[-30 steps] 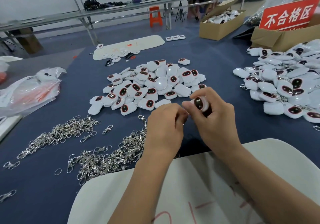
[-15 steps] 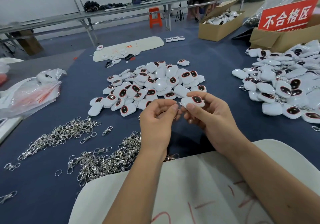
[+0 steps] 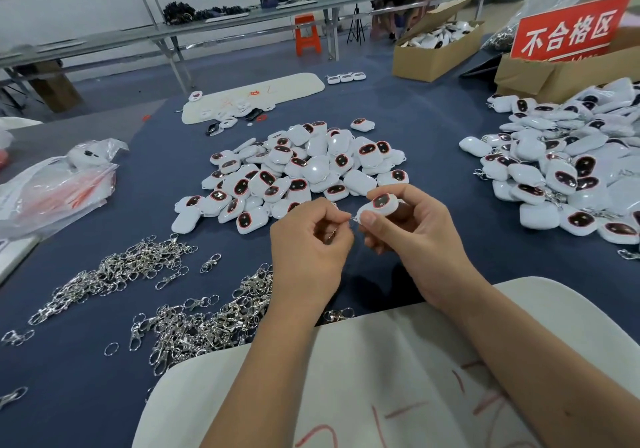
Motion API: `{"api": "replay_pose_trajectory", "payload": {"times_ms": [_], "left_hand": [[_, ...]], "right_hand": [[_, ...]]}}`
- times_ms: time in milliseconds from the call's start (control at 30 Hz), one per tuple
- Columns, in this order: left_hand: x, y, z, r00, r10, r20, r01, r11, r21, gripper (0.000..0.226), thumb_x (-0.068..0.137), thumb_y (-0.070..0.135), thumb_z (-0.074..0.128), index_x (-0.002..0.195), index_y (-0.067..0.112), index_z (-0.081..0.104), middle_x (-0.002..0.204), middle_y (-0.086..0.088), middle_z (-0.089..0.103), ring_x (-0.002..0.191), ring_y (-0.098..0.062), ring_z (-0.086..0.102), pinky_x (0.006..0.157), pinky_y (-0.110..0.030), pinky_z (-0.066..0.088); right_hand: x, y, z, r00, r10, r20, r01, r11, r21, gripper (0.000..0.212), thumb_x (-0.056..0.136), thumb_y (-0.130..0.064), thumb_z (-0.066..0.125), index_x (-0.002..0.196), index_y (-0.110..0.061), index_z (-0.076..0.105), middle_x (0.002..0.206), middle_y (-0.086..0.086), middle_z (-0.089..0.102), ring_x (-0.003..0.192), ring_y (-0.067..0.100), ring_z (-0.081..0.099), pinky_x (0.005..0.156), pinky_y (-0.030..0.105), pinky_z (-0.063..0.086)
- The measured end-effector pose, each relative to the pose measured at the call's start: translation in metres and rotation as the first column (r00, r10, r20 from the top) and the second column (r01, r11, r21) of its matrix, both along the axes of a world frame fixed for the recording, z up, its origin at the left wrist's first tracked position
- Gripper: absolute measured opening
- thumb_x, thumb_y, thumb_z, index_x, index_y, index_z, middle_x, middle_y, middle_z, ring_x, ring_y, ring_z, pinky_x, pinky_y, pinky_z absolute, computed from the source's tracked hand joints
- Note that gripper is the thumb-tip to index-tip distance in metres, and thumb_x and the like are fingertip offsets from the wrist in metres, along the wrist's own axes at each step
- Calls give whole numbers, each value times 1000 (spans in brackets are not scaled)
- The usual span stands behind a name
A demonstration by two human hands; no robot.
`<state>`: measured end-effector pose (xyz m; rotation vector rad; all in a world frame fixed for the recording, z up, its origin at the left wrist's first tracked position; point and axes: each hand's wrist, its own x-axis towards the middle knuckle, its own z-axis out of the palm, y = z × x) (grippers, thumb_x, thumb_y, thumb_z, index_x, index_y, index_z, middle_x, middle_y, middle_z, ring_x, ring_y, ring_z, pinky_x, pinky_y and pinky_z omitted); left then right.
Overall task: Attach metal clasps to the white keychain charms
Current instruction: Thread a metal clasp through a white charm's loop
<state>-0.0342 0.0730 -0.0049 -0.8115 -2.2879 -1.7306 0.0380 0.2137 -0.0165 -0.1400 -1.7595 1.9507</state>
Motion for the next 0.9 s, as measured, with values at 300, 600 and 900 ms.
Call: {"api": "replay_pose_trajectory", "payload": {"times_ms": [300, 600, 900], "left_hand": [[-5, -8, 2, 958, -74, -277, -39, 924, -381, 9, 82, 9, 74, 77, 14, 67, 76, 3, 60, 72, -17, 52, 70, -44, 47], [15, 13, 7, 883, -54, 466, -116, 937, 330, 18, 90, -3, 69, 89, 14, 74, 74, -3, 73, 65, -9, 68, 64, -18, 52], [18, 14, 12, 711, -293, 639, -147, 827, 543, 11, 92, -5, 67, 90, 4, 72, 75, -8, 74, 70, -15, 70, 68, -20, 58]], "right_hand": [[-1, -4, -9, 999, -32, 18, 24, 946, 323, 33, 86, -14, 86, 110, -26, 66, 83, 3, 72, 73, 21, 67, 69, 35, 58], [2, -2, 5, 997, 48, -56, -52, 995, -79, 37, 83, -15, 80, 118, -10, 68, 82, 12, 75, 71, 16, 71, 64, 21, 55], [1, -1, 6, 1000, 7, -27, -10, 996, -88, 38, 79, -21, 83, 114, -13, 71, 79, 7, 63, 65, 19, 54, 64, 26, 53]]}}
